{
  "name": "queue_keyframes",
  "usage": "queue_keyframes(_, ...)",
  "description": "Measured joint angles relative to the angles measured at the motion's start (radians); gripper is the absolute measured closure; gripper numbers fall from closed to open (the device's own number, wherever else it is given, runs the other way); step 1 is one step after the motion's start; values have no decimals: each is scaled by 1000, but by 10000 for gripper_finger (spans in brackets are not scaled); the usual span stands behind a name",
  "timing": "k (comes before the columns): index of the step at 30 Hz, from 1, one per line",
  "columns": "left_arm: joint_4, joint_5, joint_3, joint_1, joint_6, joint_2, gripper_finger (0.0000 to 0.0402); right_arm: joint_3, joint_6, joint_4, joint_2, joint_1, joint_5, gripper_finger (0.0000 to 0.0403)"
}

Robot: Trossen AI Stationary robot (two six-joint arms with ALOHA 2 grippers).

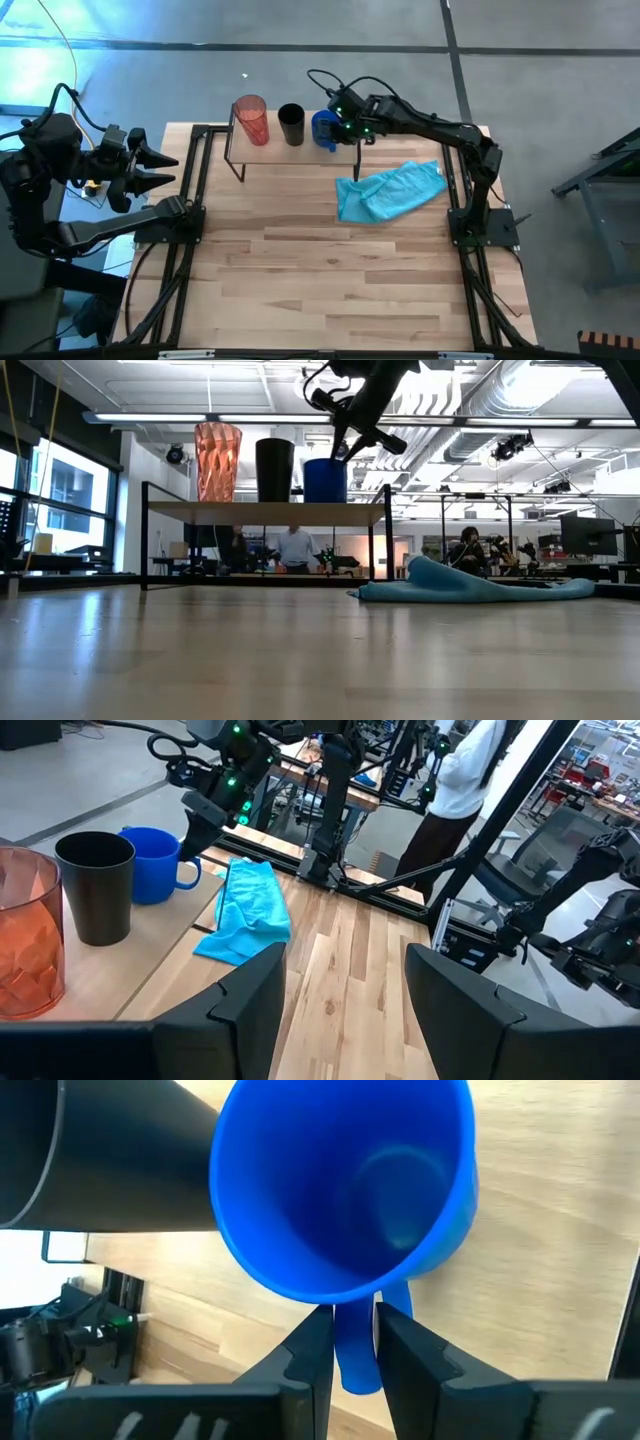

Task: Stack small to large cups/mugs on shelf
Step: Put the blue mug on the shelf

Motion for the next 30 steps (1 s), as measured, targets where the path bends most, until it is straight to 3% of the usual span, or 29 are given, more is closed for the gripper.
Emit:
queue_keyframes(25, -6, 0, 0, 0, 0, 0, 208, 0, -23, 28, 13, 16, 0, 335)
queue_keyframes(30, -6, 0, 0, 0, 0, 0, 208, 0, -31, 31, 12, 16, 0, 305)
